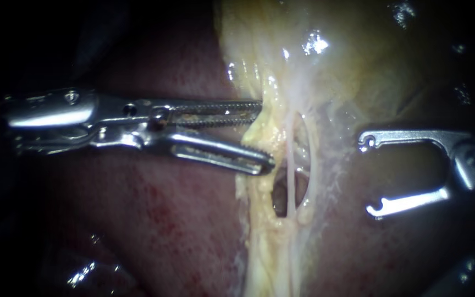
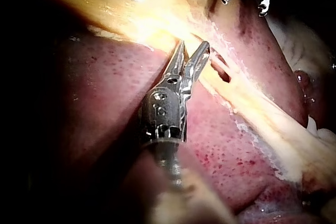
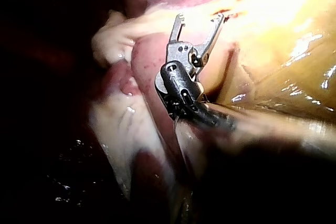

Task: Grabbing gallbladder

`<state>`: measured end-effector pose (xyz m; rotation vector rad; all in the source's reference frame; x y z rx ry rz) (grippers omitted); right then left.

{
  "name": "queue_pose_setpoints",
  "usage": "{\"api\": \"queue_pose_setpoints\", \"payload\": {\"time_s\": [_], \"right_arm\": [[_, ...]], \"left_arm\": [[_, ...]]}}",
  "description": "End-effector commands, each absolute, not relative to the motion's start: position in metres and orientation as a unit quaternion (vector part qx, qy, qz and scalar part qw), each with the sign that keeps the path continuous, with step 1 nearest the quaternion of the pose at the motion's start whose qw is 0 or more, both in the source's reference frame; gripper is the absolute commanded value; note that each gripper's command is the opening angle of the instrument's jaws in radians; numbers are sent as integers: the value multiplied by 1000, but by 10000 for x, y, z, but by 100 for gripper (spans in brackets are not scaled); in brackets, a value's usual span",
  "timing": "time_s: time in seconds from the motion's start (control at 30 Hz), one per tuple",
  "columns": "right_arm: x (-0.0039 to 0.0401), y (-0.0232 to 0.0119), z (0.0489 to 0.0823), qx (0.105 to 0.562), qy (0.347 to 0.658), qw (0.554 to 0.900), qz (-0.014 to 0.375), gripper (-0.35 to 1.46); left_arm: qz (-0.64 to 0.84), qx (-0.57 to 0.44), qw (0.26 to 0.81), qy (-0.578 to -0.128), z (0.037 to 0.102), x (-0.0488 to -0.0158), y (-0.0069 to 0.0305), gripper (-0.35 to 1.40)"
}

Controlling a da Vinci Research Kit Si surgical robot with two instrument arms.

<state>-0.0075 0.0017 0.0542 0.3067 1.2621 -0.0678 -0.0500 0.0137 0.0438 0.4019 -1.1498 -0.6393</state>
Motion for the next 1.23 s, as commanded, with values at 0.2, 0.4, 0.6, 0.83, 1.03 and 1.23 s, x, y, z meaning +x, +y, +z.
{"api": "queue_pose_setpoints", "payload": {"time_s": [0.2, 0.4, 0.6, 0.83, 1.03, 1.23], "right_arm": [[-76, 17, 542, 143, 588, 796, -32, 59], [-76, 17, 542, 143, 588, 796, -32, 59], [-76, 16, 542, 143, 588, 796, -32, 59], [-76, 16, 542, 143, 588, 796, -32, 59], [-76, 16, 542, 143, 588, 796, -32, 59], [-76, 17, 543, 143, 588, 796, -32, 59]], "left_arm": [[-303, 190, 770, -529, 441, -496, 138, -35], [-305, 192, 769, -527, 442, -494, 137, -35], [-305, 191, 771, -526, 442, -493, 136, -35], [-305, 191, 771, -526, 442, -492, 134, -35], [-305, 191, 771, -526, 441, -491, 133, -35], [-305, 191, 771, -526, 440, -491, 133, -35]]}}
